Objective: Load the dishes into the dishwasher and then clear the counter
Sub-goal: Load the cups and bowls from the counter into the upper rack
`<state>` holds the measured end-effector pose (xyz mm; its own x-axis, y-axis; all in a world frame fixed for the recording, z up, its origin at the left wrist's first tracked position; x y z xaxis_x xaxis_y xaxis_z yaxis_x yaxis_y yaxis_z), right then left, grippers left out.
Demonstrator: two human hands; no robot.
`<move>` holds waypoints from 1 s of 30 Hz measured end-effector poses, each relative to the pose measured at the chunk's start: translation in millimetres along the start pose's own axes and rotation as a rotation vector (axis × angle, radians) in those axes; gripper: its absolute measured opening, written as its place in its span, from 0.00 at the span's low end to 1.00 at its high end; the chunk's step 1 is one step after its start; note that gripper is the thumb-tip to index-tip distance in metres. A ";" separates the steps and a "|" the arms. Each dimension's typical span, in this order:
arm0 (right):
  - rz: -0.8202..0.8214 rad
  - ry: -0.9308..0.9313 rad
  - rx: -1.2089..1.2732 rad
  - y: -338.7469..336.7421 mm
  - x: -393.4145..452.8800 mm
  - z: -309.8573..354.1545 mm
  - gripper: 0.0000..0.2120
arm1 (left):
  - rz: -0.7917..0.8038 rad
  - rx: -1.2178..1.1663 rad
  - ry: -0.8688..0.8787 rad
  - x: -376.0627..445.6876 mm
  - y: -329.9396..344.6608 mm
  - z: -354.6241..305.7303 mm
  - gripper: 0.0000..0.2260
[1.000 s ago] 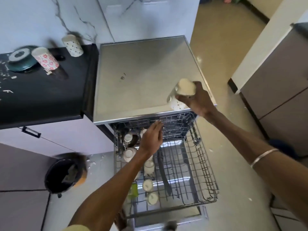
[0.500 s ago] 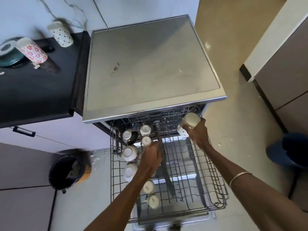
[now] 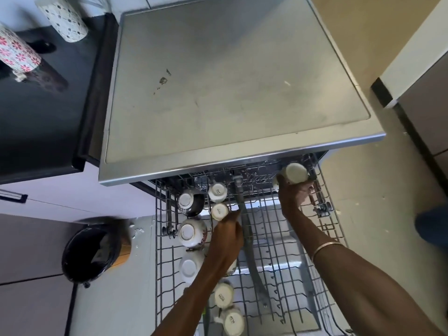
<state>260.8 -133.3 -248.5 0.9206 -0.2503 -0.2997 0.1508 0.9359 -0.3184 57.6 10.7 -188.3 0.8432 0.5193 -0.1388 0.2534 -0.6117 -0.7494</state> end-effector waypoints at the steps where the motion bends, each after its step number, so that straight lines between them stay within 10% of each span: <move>1: -0.033 -0.008 0.050 2.8 0.4 1.5 0.41 | -0.002 -0.003 0.001 0.6 1.4 0.8 0.20; 11: -0.083 0.322 0.128 26.7 2.5 -24.5 0.58 | 0.029 -0.032 -0.028 -7.2 -2.6 22.3 0.21; 22: 0.093 0.429 -0.190 0.1 -10.9 -0.8 0.56 | -0.003 -0.002 -0.019 4.4 -26.1 9.1 0.20; 30: 0.045 0.213 -0.406 -49.3 -34.8 69.6 0.31 | 0.022 -0.011 -0.065 -9.8 -52.3 -20.3 0.15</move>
<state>246.5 -153.5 -159.8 0.8222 -0.2967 -0.4859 -0.0802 0.7846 -0.6148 45.7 25.5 -134.6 0.8164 0.5429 -0.1969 0.2406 -0.6297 -0.7386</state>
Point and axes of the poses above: each hand's wrist, its own x-axis towards the middle knuckle, its own y-axis out of the palm, z = x × y, the point moved 8 cm from there along x, towards the middle knuckle, and after that the axes turned 1 degree about -y, right-handed, at the moved point
